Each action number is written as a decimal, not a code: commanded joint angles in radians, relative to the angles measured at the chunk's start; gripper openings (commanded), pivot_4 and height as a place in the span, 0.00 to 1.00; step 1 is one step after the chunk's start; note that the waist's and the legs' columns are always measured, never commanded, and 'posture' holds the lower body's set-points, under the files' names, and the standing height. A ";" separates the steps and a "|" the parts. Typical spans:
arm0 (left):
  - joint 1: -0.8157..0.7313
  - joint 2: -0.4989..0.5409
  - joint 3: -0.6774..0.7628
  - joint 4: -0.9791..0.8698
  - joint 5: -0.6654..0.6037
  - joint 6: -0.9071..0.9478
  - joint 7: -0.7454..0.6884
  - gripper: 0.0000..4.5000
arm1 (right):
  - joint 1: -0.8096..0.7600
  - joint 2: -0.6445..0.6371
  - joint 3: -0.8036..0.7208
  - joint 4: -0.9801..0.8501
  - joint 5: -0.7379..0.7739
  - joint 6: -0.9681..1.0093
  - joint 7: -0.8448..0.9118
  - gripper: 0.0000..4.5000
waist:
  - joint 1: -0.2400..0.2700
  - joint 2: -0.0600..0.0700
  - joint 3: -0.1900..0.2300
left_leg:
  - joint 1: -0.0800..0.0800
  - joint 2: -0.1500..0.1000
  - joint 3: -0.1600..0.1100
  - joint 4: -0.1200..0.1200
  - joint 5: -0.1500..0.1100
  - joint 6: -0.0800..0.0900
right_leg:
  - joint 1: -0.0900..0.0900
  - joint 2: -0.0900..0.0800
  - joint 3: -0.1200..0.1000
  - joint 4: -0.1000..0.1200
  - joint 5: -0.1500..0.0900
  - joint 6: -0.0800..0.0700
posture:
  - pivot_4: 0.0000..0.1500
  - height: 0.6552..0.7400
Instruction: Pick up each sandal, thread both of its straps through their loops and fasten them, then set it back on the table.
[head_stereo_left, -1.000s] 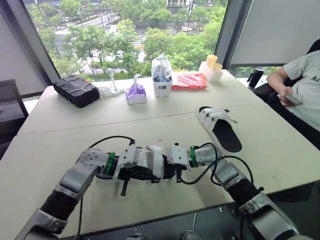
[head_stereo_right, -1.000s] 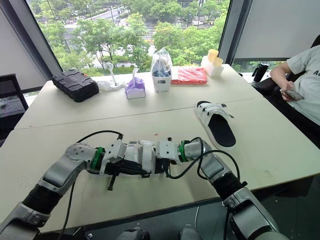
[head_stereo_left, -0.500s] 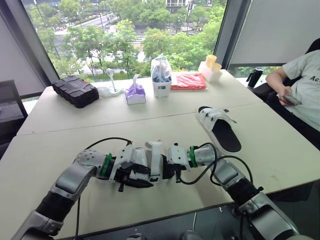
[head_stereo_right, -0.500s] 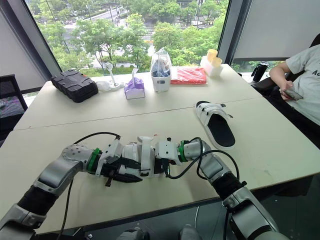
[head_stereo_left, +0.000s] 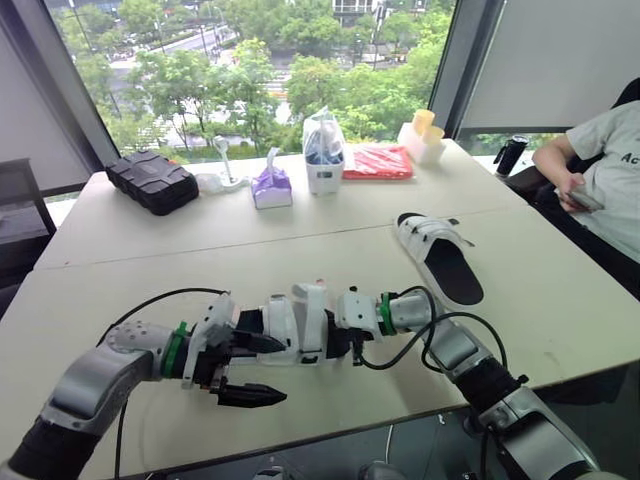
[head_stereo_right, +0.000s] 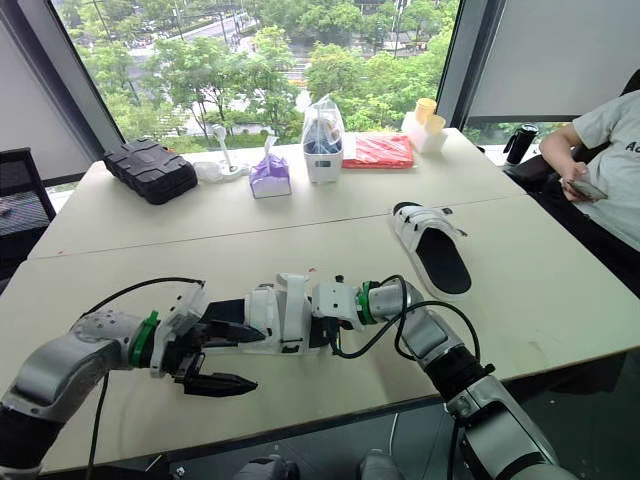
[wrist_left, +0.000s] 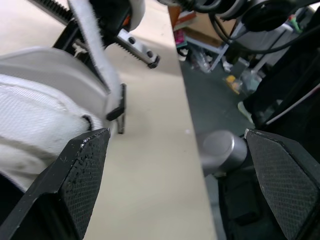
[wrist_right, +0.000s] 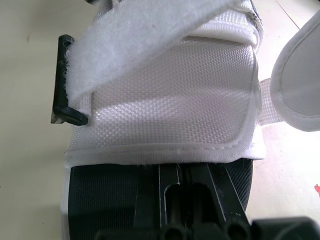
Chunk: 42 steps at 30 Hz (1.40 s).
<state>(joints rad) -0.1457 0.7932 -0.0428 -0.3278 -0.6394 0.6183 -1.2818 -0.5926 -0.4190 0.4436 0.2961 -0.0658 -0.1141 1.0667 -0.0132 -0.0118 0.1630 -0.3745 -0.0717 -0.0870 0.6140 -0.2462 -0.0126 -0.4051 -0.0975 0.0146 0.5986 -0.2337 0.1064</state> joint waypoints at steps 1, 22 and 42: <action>0.091 -0.006 0.031 -0.080 0.002 -0.050 0.034 1.00 | 0.038 -0.027 0.038 0.075 -0.067 0.044 0.006 0.00 | 0.000 0.001 0.000 | 0.000 0.000 0.000 0.000 0.000 0.000 | 0.000 0.000 0.000 0.000 0.001 -0.002 | 1.00 1.00; 0.133 -0.306 -0.091 0.059 0.218 -0.347 0.250 1.00 | 0.022 -0.020 0.043 0.088 -0.070 0.040 0.009 0.00 | 0.004 0.000 0.000 | 0.000 0.000 0.001 0.001 -0.001 -0.001 | 0.001 0.000 0.000 -0.001 0.002 -0.003 | 1.00 1.00; 0.098 -0.353 -0.022 -0.002 -0.046 0.066 0.392 0.15 | 0.021 -0.022 0.043 0.087 -0.069 0.044 0.010 0.00 | 0.002 0.000 0.000 | 0.000 0.000 0.000 0.001 0.001 0.001 | 0.001 0.001 -0.001 -0.001 0.001 -0.001 | 1.00 1.00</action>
<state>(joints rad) -0.0401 0.4480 -0.0880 -0.2801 -0.6395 0.6677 -0.8973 -0.6056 -0.4168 0.4467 0.3101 -0.0659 -0.1144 1.0708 -0.0115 -0.0120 0.1633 -0.3746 -0.0712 -0.0869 0.6146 -0.2455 -0.0115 -0.4046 -0.0970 0.0133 0.5979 -0.2325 0.1054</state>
